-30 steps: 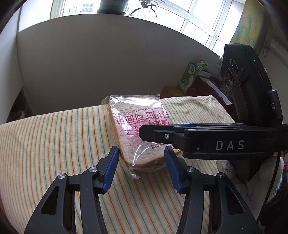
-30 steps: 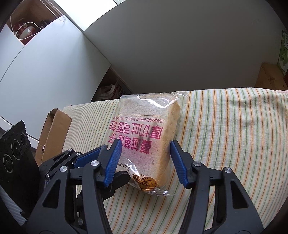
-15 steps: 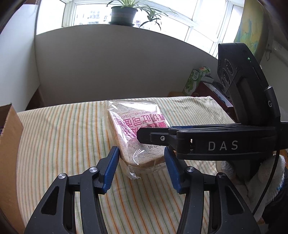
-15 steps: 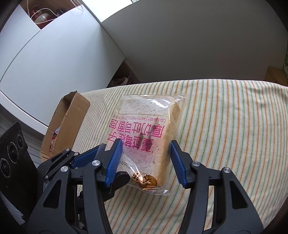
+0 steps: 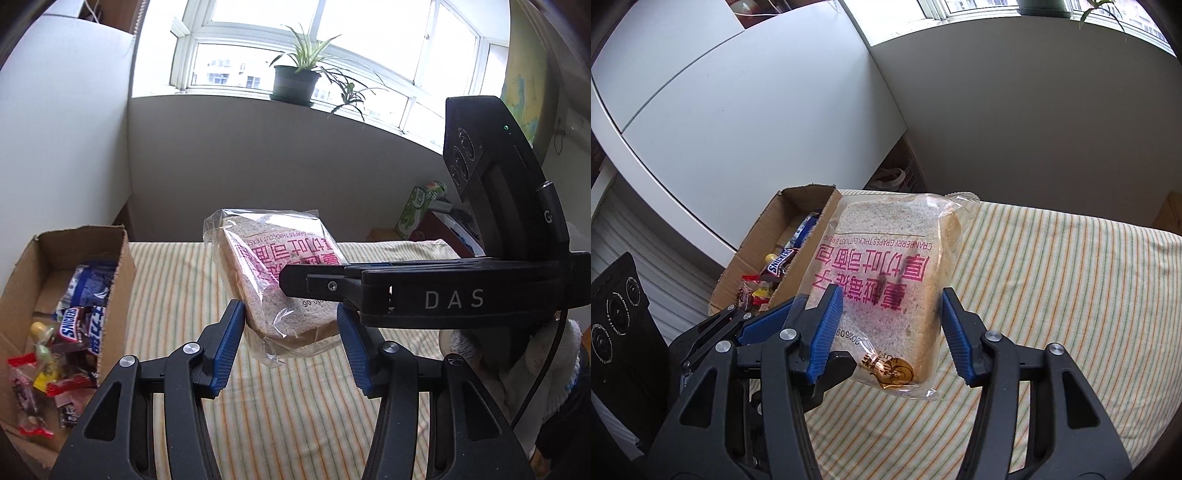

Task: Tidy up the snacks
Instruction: 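Lift the bread loaf with the right tool and lower it into the box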

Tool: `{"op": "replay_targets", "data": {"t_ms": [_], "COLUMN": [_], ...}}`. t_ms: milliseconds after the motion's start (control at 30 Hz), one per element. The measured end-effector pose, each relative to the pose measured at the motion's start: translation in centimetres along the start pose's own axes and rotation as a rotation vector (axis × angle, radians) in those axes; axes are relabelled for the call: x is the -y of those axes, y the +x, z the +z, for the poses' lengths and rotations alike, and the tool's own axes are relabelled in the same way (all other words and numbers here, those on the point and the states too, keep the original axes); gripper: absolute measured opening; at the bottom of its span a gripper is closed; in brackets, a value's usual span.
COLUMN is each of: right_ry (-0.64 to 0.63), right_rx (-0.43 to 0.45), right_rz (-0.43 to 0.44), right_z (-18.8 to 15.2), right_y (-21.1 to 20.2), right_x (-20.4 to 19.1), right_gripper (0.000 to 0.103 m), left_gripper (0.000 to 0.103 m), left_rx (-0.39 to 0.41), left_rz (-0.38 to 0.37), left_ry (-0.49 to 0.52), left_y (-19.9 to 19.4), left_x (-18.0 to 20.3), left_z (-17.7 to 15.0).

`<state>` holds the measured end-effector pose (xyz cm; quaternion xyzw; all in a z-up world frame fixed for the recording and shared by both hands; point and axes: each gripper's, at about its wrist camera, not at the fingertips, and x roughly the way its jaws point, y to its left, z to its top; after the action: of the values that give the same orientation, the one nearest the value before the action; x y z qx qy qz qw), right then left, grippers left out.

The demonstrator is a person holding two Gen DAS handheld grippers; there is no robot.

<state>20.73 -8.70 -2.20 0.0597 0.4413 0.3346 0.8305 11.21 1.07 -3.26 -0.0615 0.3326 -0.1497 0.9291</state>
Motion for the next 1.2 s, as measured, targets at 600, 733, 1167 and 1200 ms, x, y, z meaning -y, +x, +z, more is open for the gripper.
{"op": "replay_targets", "data": {"t_ms": [600,733,1167,1200], "right_ry": [-0.124,-0.151,-0.191,-0.193], "right_rx": [-0.046,-0.065,-0.125,-0.126], "right_rz": [0.121,0.137,0.17,0.17], "right_z": [2.9,3.1,4.1,4.1], "right_y": [7.3,9.4,13.4,13.5], "right_x": [-10.7,-12.7,-15.6,-15.5], "right_gripper": [0.056,0.056,0.056,0.056], "left_gripper": [0.051,0.051,0.051,0.051], "left_rx": [0.1,0.101,0.079,0.078], "left_rz": [0.151,0.172,0.259,0.264], "left_ry": [-0.095,-0.142,-0.185,-0.185], "left_y": [-6.2,-6.9,-6.9,-6.8], "left_x": [-10.0,-12.5,-16.5,-16.6], "left_z": [-0.8,-1.3,-2.1,-1.9]}}
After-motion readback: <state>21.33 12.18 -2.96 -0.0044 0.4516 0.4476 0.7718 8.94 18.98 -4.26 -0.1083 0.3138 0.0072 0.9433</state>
